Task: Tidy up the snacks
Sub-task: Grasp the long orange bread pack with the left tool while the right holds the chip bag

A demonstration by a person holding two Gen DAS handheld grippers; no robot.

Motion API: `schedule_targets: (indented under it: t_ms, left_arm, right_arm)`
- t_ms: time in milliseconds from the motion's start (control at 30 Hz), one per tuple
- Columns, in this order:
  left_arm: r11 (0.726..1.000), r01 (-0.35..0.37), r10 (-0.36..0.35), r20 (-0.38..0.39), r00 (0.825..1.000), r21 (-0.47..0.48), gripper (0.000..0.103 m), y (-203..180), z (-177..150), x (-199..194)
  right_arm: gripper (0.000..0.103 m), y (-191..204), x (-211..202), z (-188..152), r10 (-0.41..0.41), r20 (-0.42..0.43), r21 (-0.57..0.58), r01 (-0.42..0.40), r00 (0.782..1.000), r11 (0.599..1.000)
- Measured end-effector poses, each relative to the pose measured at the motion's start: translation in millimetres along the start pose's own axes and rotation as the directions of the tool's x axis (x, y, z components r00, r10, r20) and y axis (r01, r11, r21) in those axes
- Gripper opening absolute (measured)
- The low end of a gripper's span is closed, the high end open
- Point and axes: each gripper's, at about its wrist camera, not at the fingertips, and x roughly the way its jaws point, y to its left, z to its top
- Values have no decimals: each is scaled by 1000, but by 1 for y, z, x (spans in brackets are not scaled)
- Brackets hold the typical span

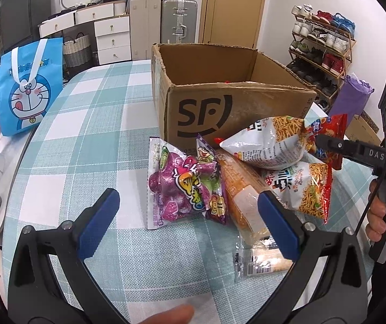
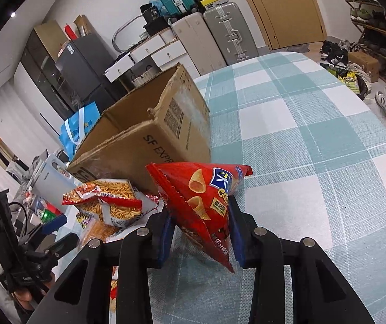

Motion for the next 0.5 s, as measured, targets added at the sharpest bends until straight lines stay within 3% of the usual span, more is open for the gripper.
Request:
schedule_targets:
  t_ms: [267,500]
  left_arm:
    - [1000,20,-20,19,1000,5,97,-3,1,-5]
    - [995,80,-80,12,997,65,83,-23,-6,-3]
  right_arm:
    - [36,3,-12,3,0,44,-15,0,999,1000]
    - [36,7,-16,2,6,48,-25,-4,999,1000]
